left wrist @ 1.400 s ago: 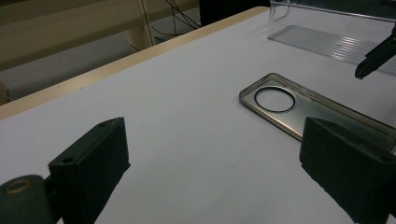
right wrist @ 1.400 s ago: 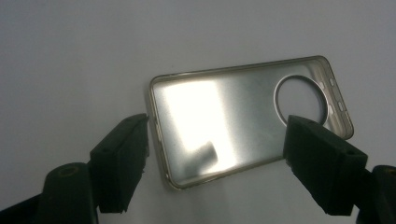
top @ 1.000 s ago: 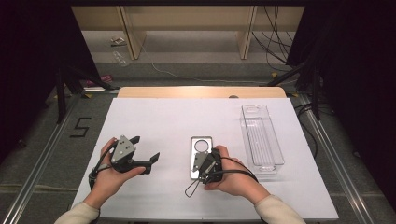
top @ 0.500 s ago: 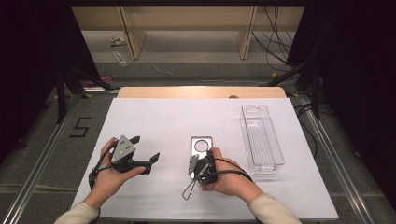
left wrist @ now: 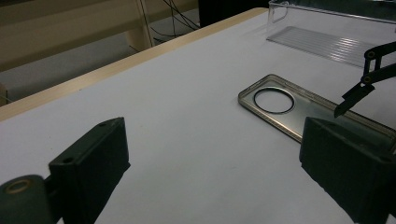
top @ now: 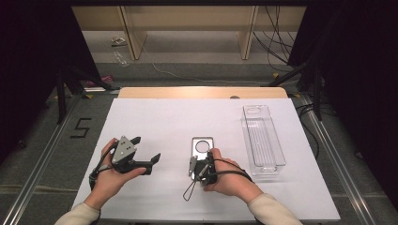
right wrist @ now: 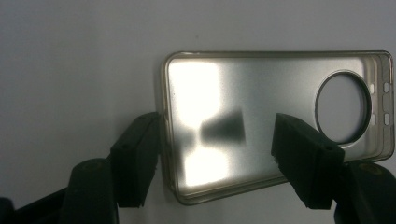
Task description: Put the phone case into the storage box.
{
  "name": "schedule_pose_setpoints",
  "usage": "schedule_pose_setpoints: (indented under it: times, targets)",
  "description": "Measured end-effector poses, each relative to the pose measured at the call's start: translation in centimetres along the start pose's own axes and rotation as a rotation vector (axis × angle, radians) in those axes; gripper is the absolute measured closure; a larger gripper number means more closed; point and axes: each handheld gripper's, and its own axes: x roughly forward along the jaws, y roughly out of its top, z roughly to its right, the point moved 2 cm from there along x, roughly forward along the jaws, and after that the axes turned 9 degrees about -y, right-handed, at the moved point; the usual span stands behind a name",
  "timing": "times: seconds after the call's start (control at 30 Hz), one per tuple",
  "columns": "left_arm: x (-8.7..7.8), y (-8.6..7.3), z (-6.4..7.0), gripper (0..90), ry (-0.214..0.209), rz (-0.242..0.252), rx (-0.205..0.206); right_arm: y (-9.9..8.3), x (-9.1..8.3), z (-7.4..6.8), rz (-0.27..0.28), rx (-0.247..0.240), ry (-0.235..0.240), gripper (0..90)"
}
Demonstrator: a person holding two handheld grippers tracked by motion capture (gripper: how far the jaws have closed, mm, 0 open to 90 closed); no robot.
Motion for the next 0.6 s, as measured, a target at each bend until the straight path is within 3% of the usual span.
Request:
schedule_pose_setpoints:
  times: [0.27, 0.5, 0.53, 0.6]
  targets:
    - [0.0, 0.0, 0.01, 7.7, -0.002, 0.0, -0.001, 0.24, 0.02, -0.12, -0.008, -0.019, 0.007, 37.1]
    - [-0.01, 0.02, 0.01, 7.7, -0.001, 0.001, 0.0, 0.48, -0.09, -0.31, -0.023, -0.029, 0.029, 47.5]
    - [-0.02, 0.02, 0.01, 7.7, -0.001, 0.001, 0.001, 0.51, 0.06, -0.34, -0.001, -0.033, 0.027, 49.3]
    - [-0.03, 0.04, 0.01, 7.7, 0.0, 0.002, 0.001, 0.57, -0.11, -0.34, -0.025, -0.044, 0.04, 53.0]
